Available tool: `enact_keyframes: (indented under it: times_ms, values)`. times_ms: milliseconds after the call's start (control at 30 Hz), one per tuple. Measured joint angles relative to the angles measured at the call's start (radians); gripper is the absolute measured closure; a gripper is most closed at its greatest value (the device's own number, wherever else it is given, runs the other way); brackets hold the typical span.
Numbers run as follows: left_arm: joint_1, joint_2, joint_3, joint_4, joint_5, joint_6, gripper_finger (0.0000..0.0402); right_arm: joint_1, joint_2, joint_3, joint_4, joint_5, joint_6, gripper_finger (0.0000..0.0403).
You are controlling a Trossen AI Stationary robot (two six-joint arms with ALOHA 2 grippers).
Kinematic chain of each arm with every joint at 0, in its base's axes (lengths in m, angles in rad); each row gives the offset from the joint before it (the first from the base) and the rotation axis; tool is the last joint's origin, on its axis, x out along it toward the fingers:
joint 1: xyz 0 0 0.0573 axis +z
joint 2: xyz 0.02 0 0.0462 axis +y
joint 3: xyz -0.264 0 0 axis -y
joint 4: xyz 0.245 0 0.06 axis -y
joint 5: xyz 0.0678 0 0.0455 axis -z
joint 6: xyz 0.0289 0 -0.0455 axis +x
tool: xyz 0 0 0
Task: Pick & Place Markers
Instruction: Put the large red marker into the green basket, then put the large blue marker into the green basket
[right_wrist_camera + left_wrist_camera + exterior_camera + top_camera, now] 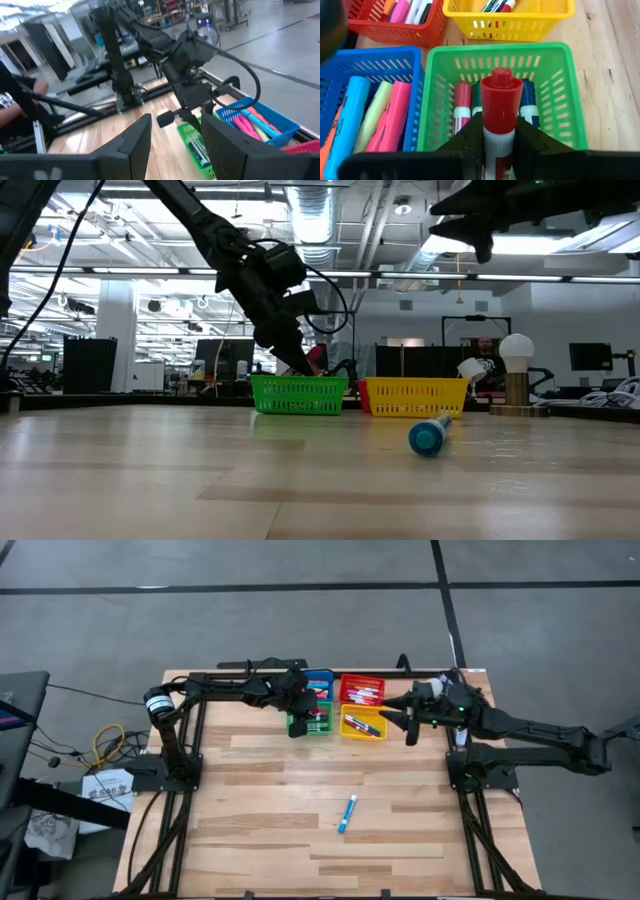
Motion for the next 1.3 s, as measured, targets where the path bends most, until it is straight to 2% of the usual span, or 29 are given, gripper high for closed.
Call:
enact_keyframes:
  times_ms: [200, 367, 533, 800, 967, 1133, 1300]
  values:
    - [0.000, 0.003, -0.001, 0.004, 0.008, 0.012, 0.0342, 0.000, -0.105, -0.052, -0.002, 0.000, 0.042, 0.0238]
    - [-0.006, 0.029, -0.001, 0.007, 0.030, 0.027, 0.0341, 0.000, -0.138, -0.053, 0.001, 0.000, 0.044, 0.0237]
    - [-0.010, 0.045, -0.002, 0.012, 0.032, 0.028, 0.0312, 0.000, -0.141, -0.053, 0.001, -0.001, 0.045, 0.0238]
    - [-0.011, 0.019, -0.001, 0.063, 0.003, 0.035, 0.0294, 0.000, -0.139, -0.052, -0.004, -0.001, 0.060, 0.0237]
    - [-0.012, -0.043, -0.002, 0.062, 0.000, 0.030, 0.0264, 0.001, -0.139, -0.052, -0.007, -0.004, 0.060, 0.0238]
    - [-0.049, -0.181, -0.003, 0.064, 0.000, -0.123, 0.0241, 0.001, -0.139, -0.052, -0.022, -0.007, 0.060, 0.0234]
    - [-0.189, -0.299, -0.003, 0.066, 0.040, -0.402, 0.0236, 0.001, -0.139, -0.052, -0.061, -0.008, 0.061, 0.0235]
